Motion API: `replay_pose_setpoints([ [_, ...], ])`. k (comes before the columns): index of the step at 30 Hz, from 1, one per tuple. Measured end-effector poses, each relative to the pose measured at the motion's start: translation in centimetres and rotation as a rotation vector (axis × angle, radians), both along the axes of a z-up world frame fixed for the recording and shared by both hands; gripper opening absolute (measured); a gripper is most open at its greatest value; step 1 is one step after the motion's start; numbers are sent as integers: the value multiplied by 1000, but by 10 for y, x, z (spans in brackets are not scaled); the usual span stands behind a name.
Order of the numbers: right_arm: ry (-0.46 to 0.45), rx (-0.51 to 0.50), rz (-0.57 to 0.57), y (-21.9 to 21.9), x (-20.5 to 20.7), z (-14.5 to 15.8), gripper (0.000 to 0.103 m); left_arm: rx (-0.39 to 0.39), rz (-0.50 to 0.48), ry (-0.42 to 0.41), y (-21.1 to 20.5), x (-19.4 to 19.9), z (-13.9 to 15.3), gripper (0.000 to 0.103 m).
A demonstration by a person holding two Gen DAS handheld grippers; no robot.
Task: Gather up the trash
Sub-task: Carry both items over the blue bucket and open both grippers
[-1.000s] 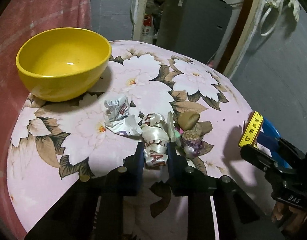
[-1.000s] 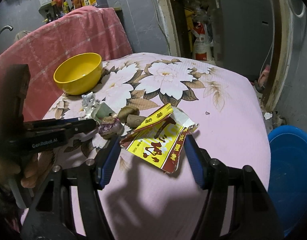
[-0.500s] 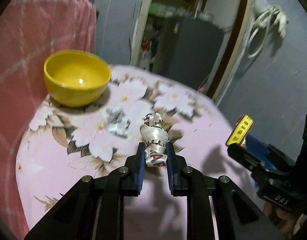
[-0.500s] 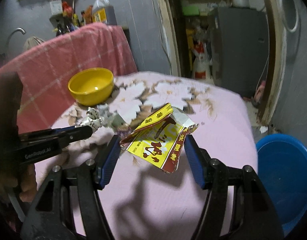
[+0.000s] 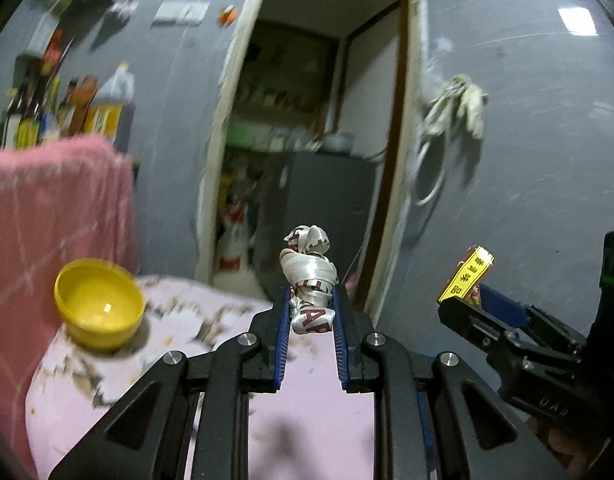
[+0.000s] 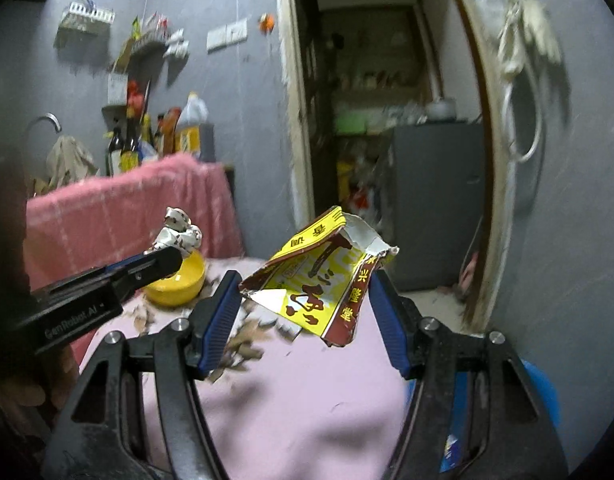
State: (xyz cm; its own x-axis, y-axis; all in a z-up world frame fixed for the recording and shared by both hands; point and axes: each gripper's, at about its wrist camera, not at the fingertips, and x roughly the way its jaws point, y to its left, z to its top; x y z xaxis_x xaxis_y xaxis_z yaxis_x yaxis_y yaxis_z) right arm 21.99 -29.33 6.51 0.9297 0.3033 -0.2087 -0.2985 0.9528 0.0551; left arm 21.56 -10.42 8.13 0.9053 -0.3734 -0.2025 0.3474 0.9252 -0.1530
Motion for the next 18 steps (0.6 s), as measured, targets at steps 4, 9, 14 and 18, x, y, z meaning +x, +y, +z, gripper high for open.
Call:
replay_pose_setpoints([
  [4, -55, -14, -50, -19, -12, 14, 70, -6, -40, -64, -23, -10, 15, 17],
  [9, -96, -17, -109, -43, -26, 22, 70, 2, -90, -103, -48, -14, 25, 17],
  [14, -100, -19, -163, -69, -28, 18, 70, 30, -143, -110, -76, -7, 26, 17],
  [18, -85, -14, -206, -91, -29, 9, 70, 47, -179, -85, -96, 5, 20, 17],
])
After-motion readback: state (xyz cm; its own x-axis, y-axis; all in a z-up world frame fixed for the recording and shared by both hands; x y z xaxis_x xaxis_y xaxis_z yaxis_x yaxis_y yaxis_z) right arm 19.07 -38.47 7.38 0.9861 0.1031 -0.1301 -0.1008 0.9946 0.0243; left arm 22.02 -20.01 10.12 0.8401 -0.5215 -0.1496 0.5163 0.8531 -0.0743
